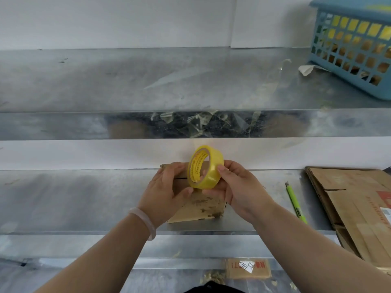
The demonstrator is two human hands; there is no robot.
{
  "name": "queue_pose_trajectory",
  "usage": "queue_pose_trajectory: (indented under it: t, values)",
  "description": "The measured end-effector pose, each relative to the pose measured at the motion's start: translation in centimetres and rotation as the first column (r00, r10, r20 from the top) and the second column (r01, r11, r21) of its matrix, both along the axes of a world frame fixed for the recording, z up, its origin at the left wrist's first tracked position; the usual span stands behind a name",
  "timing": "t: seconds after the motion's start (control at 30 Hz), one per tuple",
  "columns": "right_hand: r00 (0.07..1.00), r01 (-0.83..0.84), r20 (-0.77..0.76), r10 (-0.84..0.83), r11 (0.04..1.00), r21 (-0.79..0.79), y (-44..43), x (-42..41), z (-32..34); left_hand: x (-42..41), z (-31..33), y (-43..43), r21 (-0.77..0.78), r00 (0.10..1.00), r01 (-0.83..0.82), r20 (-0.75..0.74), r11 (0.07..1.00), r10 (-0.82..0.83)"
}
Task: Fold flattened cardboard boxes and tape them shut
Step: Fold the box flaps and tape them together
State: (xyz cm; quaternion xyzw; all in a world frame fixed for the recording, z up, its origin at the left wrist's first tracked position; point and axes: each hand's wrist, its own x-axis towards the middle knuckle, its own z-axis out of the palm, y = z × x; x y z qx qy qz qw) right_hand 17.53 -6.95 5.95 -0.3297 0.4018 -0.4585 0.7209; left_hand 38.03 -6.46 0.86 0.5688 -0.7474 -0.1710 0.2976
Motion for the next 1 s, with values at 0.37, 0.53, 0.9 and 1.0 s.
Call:
queue_pose_trajectory:
  t: [0.37,0.53,0.9,1.0]
  values:
    - [0.996,-0.092,0.018,0.092,0.995,0.037,-0.6,0.6,-1.4,-0.6,-0.8,-0.7,-0.043,0.999,-0.027,-0.019,0.999,0.027]
    - [0.892,-0.258,-0.416,0.179,0.956,-0.143,-0.3,1.1,-1.8,-0.8,0.0,-0.9,0.055,0.968,-0.043,-0.246,0.998,0.055]
    - [0.971,-0.085,-0.228,0.080,0.996,-0.016,-1.2,0.7,-1.9,-0.2,0.1,-0.7,0.018,0.983,0.003,-0.185,1.000,0.001]
    - [0.972,-0.053,-0.231,0.053,0.999,0.007,-1.2,0.8,-1.6,-0.4,-0.2,-0.8,-0.040,0.995,0.012,-0.096,0.999,-0.016]
